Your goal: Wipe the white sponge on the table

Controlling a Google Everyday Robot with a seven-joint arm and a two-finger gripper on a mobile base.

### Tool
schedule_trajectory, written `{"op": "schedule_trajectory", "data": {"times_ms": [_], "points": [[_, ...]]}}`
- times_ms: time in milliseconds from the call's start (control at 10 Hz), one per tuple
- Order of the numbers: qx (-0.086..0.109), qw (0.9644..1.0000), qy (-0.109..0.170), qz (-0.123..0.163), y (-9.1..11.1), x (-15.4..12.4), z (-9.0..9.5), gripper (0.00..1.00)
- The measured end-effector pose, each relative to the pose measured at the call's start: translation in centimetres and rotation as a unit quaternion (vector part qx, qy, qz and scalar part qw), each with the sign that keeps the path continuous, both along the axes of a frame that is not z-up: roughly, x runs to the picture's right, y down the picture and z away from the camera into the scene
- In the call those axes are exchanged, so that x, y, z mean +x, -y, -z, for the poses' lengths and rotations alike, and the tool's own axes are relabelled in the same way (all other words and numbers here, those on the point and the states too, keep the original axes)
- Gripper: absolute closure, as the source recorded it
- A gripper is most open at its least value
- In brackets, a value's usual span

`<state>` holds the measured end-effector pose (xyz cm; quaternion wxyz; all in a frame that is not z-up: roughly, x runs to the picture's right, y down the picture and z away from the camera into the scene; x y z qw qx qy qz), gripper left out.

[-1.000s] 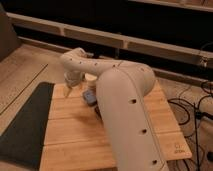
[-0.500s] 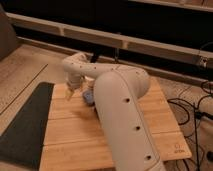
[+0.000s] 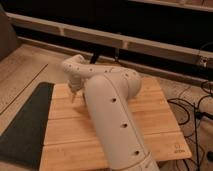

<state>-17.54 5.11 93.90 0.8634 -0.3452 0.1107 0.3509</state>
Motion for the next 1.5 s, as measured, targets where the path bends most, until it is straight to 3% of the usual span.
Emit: {"op": "schedule_trajectory", "data": {"times_ms": [800,1000,1300,1500], "points": [[-0.013,0.9962,-0.086,0.006,0.9,2.2,-1.2,0.35],[-0.031,0.994,-0.105,0.007,0.2,2.8,-1.2,0.35],[-0.064,0.9922,-0.105,0.019,-1.2,2.1,-1.7,0.35],[-0.067,0.9923,-0.103,0.019,-1.2,1.9,-2.1,0.46]]}}
